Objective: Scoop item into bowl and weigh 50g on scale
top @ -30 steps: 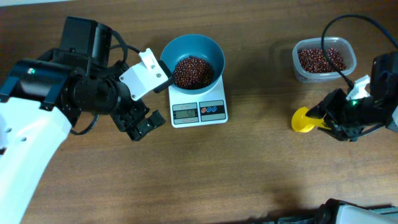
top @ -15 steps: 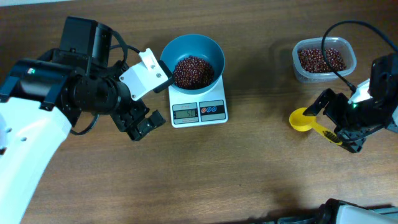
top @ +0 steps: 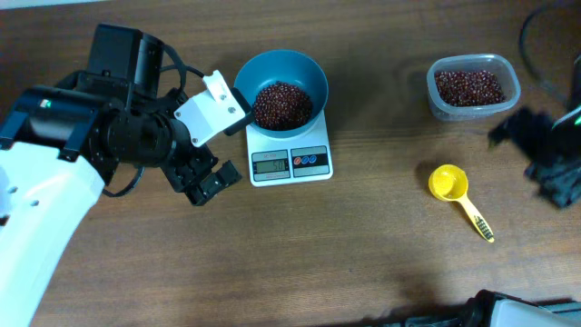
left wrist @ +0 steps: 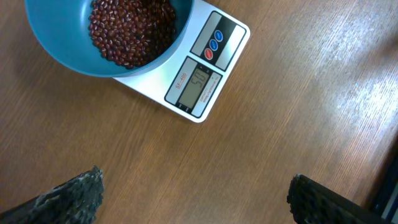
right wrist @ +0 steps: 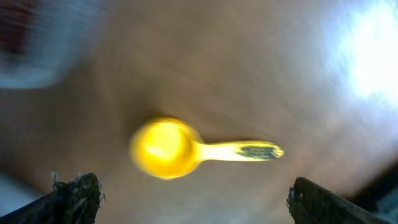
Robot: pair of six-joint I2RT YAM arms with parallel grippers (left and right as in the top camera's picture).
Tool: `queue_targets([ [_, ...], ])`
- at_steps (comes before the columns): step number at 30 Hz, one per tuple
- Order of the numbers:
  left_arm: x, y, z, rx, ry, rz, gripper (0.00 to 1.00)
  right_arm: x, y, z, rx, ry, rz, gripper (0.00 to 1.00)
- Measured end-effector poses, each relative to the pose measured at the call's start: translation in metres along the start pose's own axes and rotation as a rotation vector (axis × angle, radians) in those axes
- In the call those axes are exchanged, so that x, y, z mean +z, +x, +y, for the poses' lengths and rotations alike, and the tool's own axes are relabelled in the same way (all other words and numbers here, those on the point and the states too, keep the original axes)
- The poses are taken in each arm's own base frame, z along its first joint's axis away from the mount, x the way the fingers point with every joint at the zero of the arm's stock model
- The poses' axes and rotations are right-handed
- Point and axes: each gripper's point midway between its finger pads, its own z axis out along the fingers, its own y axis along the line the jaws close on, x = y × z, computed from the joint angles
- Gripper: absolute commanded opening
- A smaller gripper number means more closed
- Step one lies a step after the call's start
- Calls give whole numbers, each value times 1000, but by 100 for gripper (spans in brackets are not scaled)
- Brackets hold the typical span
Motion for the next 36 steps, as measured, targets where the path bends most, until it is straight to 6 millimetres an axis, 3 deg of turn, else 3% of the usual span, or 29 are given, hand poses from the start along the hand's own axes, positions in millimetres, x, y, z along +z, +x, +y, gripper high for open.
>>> queue_targets([
  [1, 0, 0, 0, 0, 0, 0, 99, -27, -13, 23, -49, -97, -58, 99],
  [2, 0, 0, 0, 0, 0, 0, 99, -32, -15, 26, -75, -114, -69, 99],
  [3, 0, 0, 0, 0, 0, 0, 99, -80, -21, 54, -126, -257, -147, 99],
  [4, 0, 0, 0, 0, 0, 0, 99, -101, -22, 63, -150, -316, -190, 99],
  [7, 0, 0, 0, 0, 0, 0, 99, -133, -20, 72, -188, -400, -249, 99],
  [14, 0, 0, 0, 0, 0, 0, 99, -118, 0, 58, -237, -327, -142, 99],
  [17, 0, 0, 0, 0, 0, 0, 99, -132, 7, 67, -345, -356, -228, 99],
  [20, 0, 0, 0, 0, 0, -1, 99, -154, 37, 70, -480, -438, -385, 99],
  [21, 0, 0, 0, 1, 0, -1, 99, -152, 47, 65, -508, -478, -446, 99],
  [24, 0, 0, 0, 1, 0, -1, 99, -137, 53, 57, -515, -534, -551, 99],
  [26, 0, 0, 0, 1, -1, -1, 99, -112, 63, 44, -524, -572, -615, 99],
  [31, 0, 0, 0, 1, -1, -2, 99, -89, 83, 32, -645, -677, -806, 99],
  [36, 0, -1, 0, 1, -1, -2, 99, -93, 102, 34, -786, -760, -939, 99],
])
